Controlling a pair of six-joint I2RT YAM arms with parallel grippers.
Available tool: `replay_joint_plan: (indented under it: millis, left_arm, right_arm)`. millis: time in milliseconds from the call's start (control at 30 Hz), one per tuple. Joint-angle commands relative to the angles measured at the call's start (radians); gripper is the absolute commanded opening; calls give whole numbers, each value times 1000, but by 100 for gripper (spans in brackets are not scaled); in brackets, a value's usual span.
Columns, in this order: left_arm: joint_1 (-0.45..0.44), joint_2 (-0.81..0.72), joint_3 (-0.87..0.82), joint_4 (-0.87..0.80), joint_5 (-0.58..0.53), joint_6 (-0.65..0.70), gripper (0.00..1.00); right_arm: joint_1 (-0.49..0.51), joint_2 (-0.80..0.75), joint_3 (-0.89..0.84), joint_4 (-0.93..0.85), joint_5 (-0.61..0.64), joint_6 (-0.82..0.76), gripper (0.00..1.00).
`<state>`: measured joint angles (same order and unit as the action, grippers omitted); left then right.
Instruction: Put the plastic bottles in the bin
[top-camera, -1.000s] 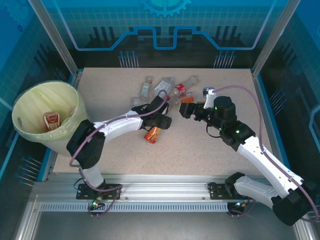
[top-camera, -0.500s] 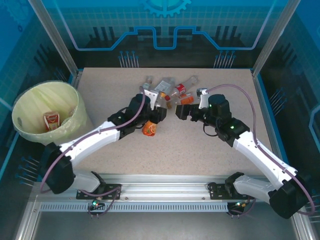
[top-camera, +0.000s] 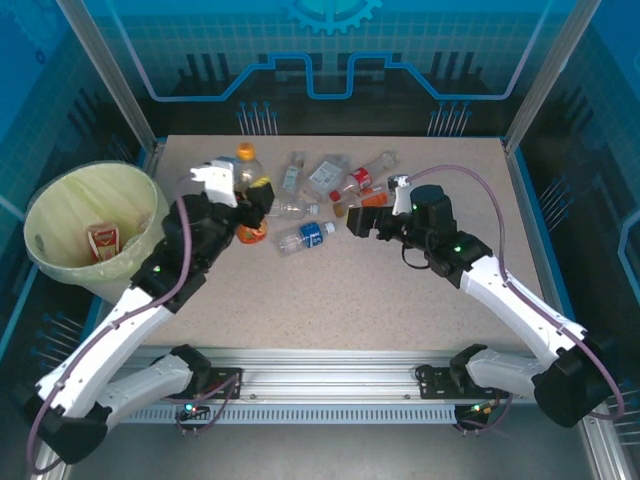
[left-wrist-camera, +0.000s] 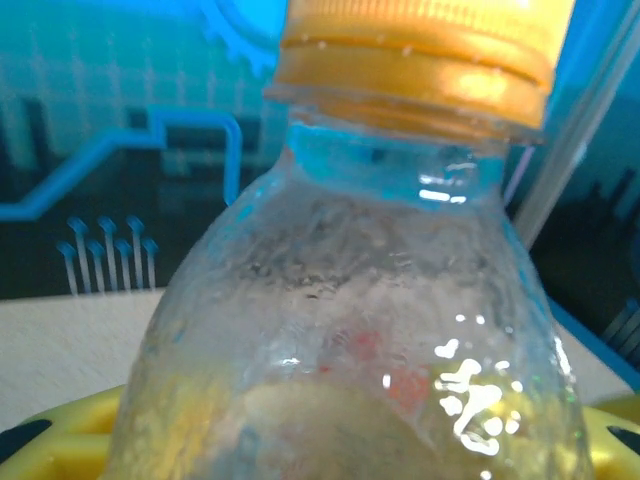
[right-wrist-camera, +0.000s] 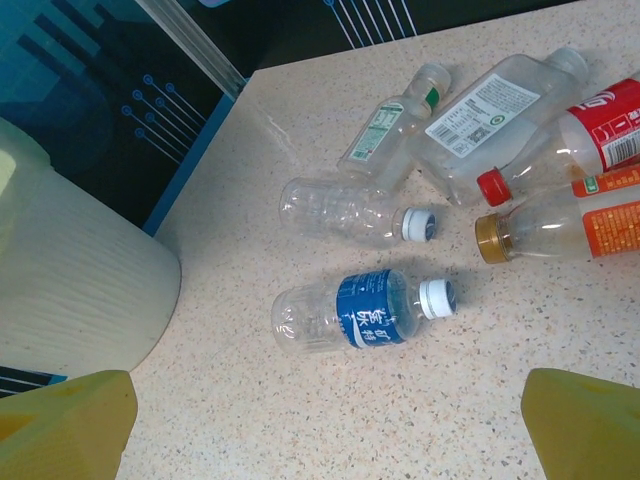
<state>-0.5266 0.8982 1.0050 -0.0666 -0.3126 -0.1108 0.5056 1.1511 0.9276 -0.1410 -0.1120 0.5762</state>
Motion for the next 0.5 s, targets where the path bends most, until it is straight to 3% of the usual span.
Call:
replay_joint_plan:
  millis: [0, 267, 367, 467]
  left_arm:
    - [19, -53, 69, 12, -116, 118, 52]
    - [65, -76, 162, 123, -305, 349, 52]
    - [154, -62, 213, 119, -326, 374, 52]
    - [287, -38, 242, 62, -349, 303, 51]
  right_arm:
    - [8, 24, 12, 37, 3, 41, 100]
    - [7, 80, 22, 69, 15, 86, 100]
    - [8, 90, 26, 83, 6, 86, 100]
    - [8, 93, 27, 84, 6, 85, 100]
